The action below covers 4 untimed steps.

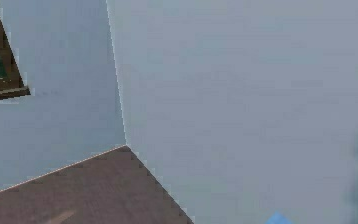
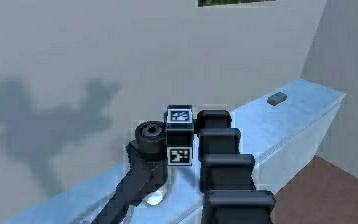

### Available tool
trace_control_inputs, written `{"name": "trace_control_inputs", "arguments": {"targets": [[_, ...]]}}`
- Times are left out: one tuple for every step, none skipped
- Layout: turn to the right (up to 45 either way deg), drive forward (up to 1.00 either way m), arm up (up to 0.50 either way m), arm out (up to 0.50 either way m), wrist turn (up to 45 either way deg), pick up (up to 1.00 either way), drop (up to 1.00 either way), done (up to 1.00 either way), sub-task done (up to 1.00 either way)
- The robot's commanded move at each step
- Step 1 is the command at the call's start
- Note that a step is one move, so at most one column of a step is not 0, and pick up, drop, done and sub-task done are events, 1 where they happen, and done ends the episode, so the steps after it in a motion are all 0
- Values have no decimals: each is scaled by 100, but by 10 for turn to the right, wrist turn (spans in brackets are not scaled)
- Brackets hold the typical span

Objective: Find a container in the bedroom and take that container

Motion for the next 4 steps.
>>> {"name": "trace_control_inputs", "arguments": {"targets": [[0,0,0,0,450,0,0,0,0],[0,0,0,0,450,0,0,0,0],[0,0,0,0,300,0,0,0,0],[0,0,-30,0,0,0,0,0,0]]}}
